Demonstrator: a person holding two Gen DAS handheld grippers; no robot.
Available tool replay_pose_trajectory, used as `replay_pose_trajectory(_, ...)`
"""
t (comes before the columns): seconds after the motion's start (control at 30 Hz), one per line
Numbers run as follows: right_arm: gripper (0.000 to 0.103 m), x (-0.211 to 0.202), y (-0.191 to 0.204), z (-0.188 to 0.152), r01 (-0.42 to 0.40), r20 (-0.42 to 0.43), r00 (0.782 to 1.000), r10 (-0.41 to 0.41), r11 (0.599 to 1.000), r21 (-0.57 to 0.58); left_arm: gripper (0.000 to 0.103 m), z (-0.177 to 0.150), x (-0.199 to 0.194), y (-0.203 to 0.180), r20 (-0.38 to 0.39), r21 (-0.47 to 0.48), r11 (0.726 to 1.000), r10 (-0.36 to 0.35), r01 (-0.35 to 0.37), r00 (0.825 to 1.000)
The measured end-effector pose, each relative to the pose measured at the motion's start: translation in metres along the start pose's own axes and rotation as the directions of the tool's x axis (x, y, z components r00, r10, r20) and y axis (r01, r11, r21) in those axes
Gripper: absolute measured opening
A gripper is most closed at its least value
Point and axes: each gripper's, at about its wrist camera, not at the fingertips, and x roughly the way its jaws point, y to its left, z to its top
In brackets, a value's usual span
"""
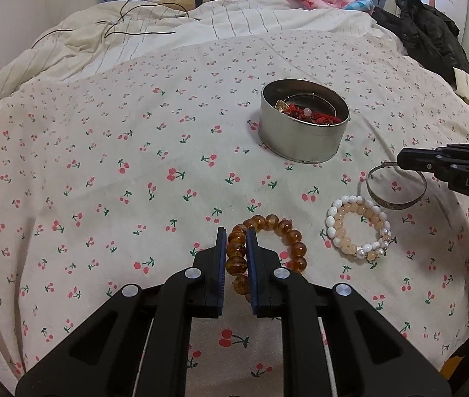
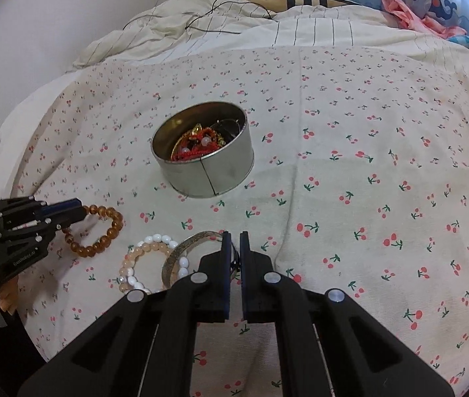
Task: Organize jewelry
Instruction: 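Grasp the amber bead bracelet with the left tool while the right tool lifts the silver bangle, then carry the amber bracelet and silver bangle over the tin and open both tools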
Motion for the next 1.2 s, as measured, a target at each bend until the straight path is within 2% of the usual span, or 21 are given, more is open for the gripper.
replay_pose_trajectory(0.57,0.006,-0.015,-0.027,0.009,-0.124,0.054,0.992,0.118,0.983,0.135,0.011,0.022,-0.014,0.023,0.051,-0.121,0.985,-0.115,0.121,0.992)
replay_pose_trajectory(0.73,0.006,-0.02,-0.033,0.013,-0.173,0.087,0.983,0.159,0.968,0.184,0.011,0.037,-0.024,0.012,0.086,-0.097,0.984,-0.141,0.149,0.986)
replay_pose_trajectory(1.0,0.006,-0.03,-0.037,0.023,-0.188,0.139,0.977,0.162,0.96,0.208,0.011,0.078,-0.053,-0.011,0.188,-0.054,0.981,-0.171,0.184,0.967)
replay_pose_trajectory(1.2,0.006,-0.035,-0.045,0.029,-0.199,0.173,0.972,0.162,0.953,0.229,0.011,0.106,-0.05,-0.024,0.208,-0.055,0.973,-0.207,0.223,0.956)
